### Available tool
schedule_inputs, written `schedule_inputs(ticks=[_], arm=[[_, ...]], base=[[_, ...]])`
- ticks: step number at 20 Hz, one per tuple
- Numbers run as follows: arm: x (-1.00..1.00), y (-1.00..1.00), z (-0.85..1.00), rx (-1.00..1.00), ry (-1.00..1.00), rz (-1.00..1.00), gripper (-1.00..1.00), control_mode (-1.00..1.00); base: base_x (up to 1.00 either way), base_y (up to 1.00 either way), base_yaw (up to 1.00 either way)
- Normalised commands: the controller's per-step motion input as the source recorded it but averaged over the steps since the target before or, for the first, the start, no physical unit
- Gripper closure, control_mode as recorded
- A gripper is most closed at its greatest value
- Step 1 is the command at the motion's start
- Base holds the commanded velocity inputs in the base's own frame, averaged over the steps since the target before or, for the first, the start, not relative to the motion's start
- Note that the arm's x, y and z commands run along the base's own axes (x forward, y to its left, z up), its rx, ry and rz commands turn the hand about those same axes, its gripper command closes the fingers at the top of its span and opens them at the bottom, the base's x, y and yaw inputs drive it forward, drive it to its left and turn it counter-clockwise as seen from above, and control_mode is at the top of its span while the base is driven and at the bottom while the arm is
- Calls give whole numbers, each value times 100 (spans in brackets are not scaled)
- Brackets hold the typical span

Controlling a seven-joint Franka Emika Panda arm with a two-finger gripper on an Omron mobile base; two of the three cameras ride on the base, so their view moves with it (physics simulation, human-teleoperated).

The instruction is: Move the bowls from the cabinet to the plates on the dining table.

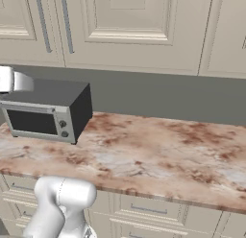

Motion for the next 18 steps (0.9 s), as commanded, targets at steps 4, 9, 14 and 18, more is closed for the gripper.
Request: schedule_inputs(ticks=[4, 9, 14, 18], arm=[[-2, 29, 47, 0, 0, 0, -100, -100], [15, 7, 15, 0, 0, 0, -100, -100], [36, 0, 7, 0, 0, 0, -100, -100], [28, 0, 1, 2, 0, 0, -100, -100]], base=[[0, 0, 0], [0, 0, 0], [0, 0, 0], [0, 0, 0]])
